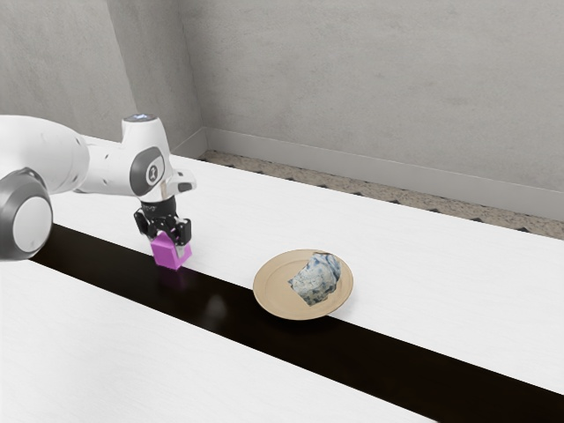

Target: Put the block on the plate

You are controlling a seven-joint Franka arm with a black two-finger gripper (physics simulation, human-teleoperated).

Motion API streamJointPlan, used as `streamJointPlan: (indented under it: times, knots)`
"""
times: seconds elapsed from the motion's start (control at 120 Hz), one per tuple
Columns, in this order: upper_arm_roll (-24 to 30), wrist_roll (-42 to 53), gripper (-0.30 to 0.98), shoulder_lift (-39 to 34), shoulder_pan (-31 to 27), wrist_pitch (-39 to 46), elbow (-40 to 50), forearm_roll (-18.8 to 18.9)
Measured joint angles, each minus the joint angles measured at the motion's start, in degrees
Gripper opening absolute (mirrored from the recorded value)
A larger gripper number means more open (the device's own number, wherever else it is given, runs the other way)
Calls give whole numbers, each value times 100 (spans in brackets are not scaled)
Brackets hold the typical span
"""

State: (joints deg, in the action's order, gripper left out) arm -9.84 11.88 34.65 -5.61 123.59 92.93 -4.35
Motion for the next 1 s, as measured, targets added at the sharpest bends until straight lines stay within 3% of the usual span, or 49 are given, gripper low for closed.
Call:
streamJointPlan:
  times: [0.283, 0.717, 0.925, 1.0]
  knots:
    - [19, -107, 40, -876, 514, -79, 56, 20]
    - [2296, -1496, 42, -1036, 476, -302, 57, 277]
    - [2491, -2140, 43, -567, 395, -91, 54, 451]
    - [2492, -2321, 50, -566, 407, -10, 56, 487]
